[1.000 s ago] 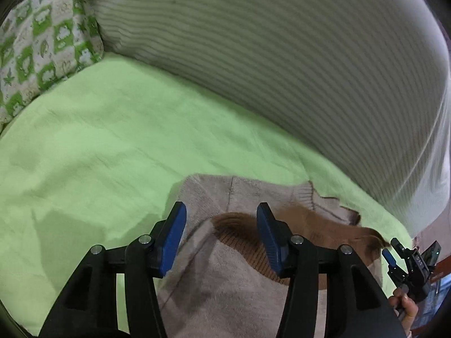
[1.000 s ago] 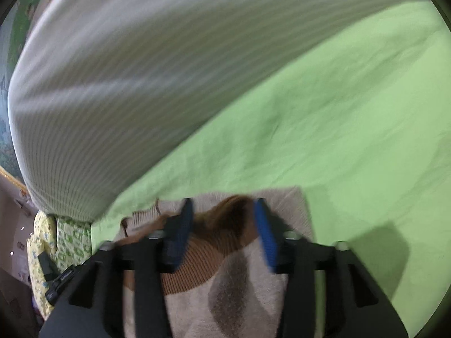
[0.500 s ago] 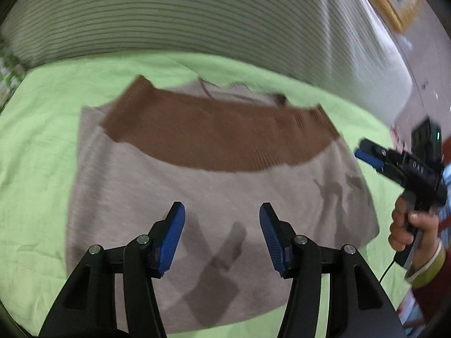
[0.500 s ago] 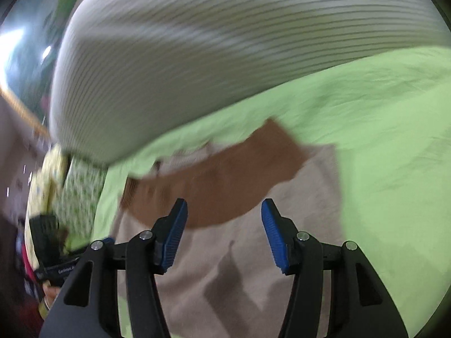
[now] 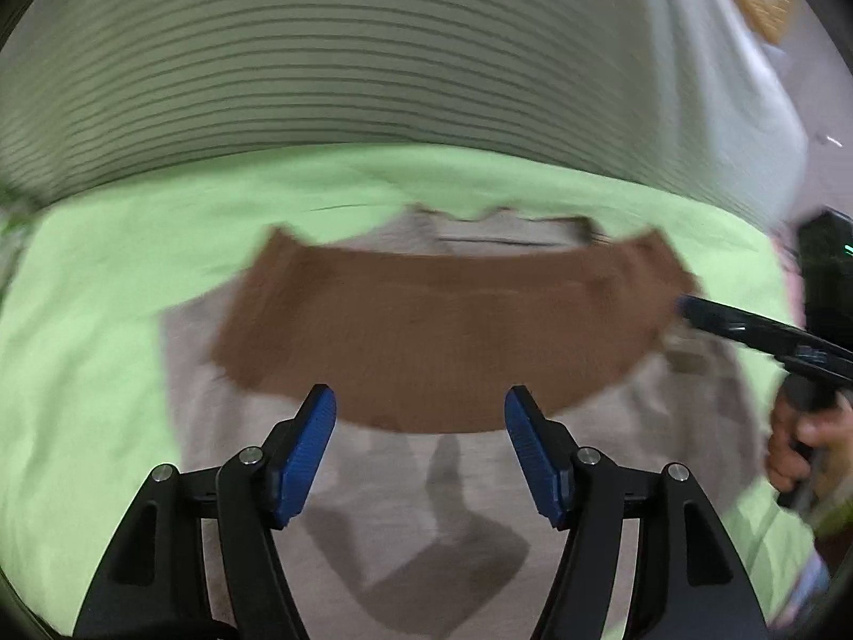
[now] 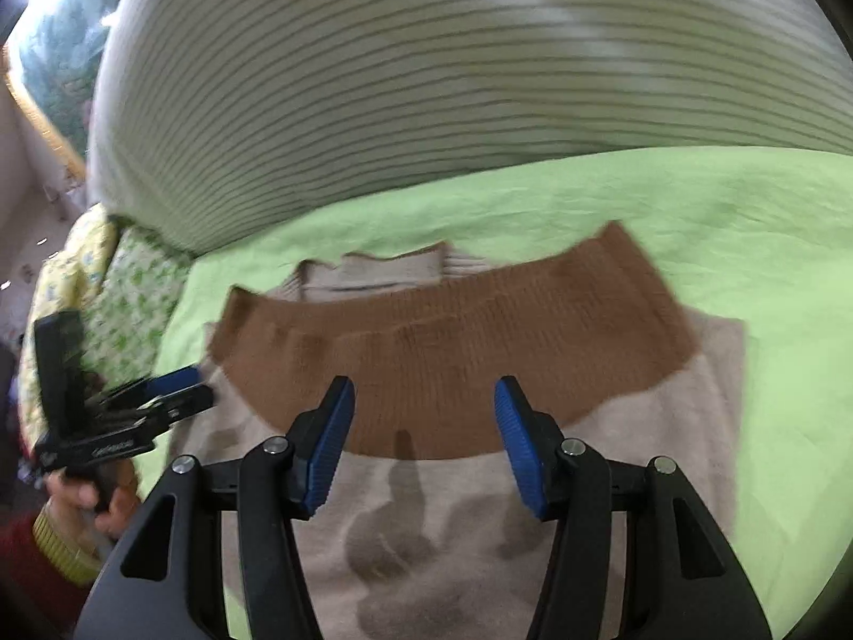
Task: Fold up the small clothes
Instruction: 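Open both grippers to release the hem onto the folded sweater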
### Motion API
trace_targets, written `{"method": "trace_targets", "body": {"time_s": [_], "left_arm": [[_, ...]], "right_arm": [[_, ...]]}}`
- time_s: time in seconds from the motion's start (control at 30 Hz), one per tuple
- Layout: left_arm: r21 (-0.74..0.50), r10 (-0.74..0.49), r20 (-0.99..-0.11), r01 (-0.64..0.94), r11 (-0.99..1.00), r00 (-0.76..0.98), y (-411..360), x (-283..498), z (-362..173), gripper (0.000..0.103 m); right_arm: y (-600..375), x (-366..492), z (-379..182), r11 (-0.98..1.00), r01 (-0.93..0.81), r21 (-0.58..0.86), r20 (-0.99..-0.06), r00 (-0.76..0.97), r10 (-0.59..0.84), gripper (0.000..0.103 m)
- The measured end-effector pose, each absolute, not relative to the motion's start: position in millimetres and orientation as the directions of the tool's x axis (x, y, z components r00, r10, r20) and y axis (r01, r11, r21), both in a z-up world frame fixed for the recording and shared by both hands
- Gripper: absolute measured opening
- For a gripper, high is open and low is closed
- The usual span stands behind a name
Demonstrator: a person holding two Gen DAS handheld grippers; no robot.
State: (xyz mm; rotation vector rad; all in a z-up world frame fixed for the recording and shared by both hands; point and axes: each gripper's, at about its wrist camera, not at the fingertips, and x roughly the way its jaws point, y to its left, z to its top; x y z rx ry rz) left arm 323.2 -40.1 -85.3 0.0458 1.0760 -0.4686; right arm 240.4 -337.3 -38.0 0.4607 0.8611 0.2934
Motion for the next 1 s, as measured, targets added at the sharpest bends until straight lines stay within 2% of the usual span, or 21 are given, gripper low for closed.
{"method": "trace_targets", "body": {"time_s": [0.07,0.17,0.27,0.33,0.37,0.5,0.57,0.7,0.83,0.93,0.97,1.0], "left_arm": [[-0.284,-0.459,-0.842,0.49,0.824,0.285,-51,316,-85,0.066],[-0.315,-0.519,-0.831,0.6,0.735,0.201,-70,296,-89,0.066],[-0.258,-0.469,-0.866,0.648,0.716,0.173,-88,285,-109,0.066],[-0.181,-0.38,-0.906,0.639,0.748,0.188,-102,293,-129,0.062],[-0.144,-0.348,-0.914,0.634,0.76,0.21,-107,299,-137,0.057],[0.019,-0.226,-0.904,0.562,0.827,0.363,-113,321,-138,0.051],[0.056,-0.19,-0.892,0.516,0.855,0.41,-112,335,-137,0.051],[0.176,-0.048,-0.864,0.389,0.904,0.501,-104,363,-139,0.051],[0.181,0.001,-0.853,0.295,0.938,0.521,-91,380,-133,0.051],[0.147,0.003,-0.851,0.234,0.961,0.525,-77,379,-119,0.05],[0.131,-0.004,-0.848,0.217,0.967,0.529,-70,374,-112,0.044],[0.109,-0.016,-0.845,0.201,0.973,0.535,-65,367,-103,0.044]], "right_arm": [[-329,238,-40,0.862,-0.133,0.49,-0.665,0.583,0.467,0.056],[-323,221,-45,0.814,-0.239,0.529,-0.634,0.526,0.567,0.055],[-301,210,-57,0.808,-0.339,0.481,-0.679,0.439,0.588,0.04],[-284,219,-72,0.832,-0.358,0.424,-0.74,0.392,0.546,0.027],[-280,225,-78,0.84,-0.354,0.411,-0.754,0.386,0.532,0.025],[-281,251,-82,0.899,-0.286,0.332,-0.773,0.464,0.433,0.01],[-287,265,-80,0.934,-0.227,0.276,-0.779,0.516,0.356,0.009],[-319,286,-81,0.969,-0.047,0.244,-0.775,0.591,0.224,0.001],[-368,286,-79,0.935,0.157,0.319,-0.754,0.64,0.15,0.0],[-383,272,-69,0.909,0.179,0.376,-0.723,0.671,0.167,0.0],[-383,266,-65,0.91,0.171,0.378,-0.715,0.678,0.17,0.003],[-382,256,-56,0.914,0.151,0.377,-0.704,0.688,0.176,0.004]]}}
